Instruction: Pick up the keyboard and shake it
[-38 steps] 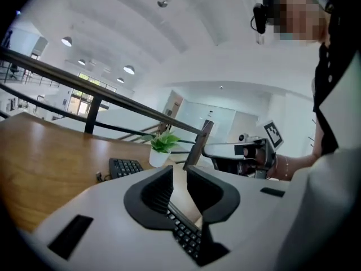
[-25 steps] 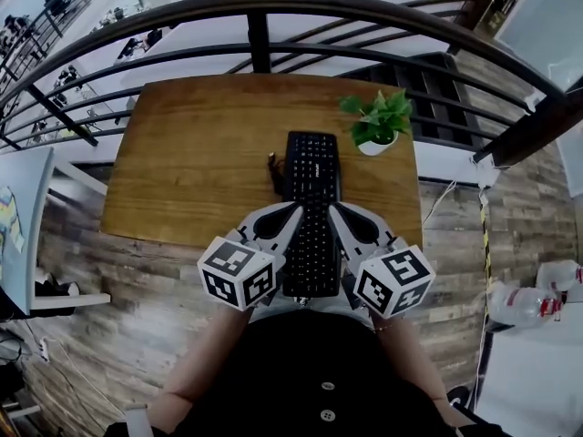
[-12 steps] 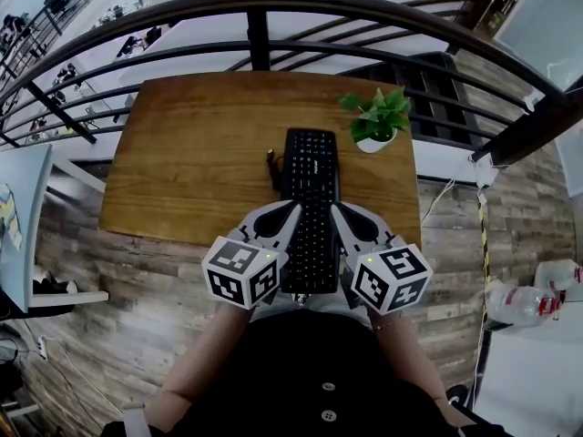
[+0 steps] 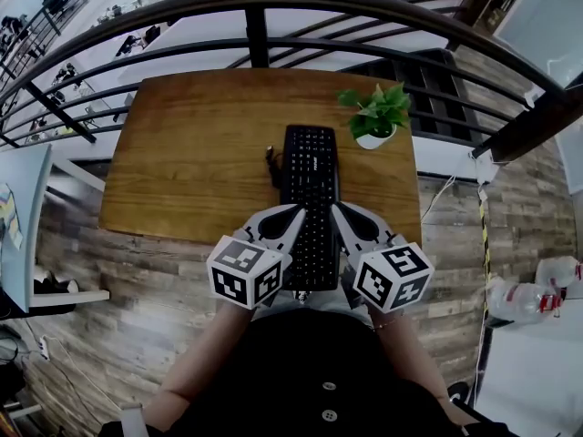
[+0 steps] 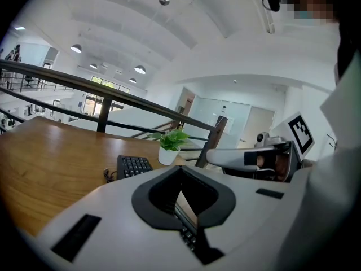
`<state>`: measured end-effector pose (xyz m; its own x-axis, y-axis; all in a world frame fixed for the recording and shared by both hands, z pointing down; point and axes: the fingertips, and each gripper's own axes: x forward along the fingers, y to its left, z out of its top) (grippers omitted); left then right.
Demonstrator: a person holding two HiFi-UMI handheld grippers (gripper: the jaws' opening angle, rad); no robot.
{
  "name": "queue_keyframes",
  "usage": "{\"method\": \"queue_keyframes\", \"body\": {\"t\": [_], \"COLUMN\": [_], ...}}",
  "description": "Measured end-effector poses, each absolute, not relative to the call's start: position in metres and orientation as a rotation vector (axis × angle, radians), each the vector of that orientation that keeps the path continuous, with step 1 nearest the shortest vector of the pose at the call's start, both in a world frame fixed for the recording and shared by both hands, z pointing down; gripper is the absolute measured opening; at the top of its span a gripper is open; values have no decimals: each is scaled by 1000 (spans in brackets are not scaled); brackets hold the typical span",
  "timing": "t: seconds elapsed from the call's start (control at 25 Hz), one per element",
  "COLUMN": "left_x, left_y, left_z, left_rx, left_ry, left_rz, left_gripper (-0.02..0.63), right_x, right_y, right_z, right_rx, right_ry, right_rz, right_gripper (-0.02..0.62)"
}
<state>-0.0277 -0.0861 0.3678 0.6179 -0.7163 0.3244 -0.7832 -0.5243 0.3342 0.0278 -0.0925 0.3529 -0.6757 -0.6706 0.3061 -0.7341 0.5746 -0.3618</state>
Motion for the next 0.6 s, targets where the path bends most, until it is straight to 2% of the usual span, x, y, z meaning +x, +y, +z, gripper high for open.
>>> {"method": "queue_keyframes", "body": {"t": [0.6], "left_x": [-26], "left_y": [-86], "left_z": [385], "left_rx": [2376], "left_ry": [-1194], "left_rz": [277], "left_gripper": [17], "right_x": [34], "right_y": [-90], "right_z": [366], "right_rx": [1178], "right_ry": [-2623], "right_rz": [696], "right_gripper": [26]}}
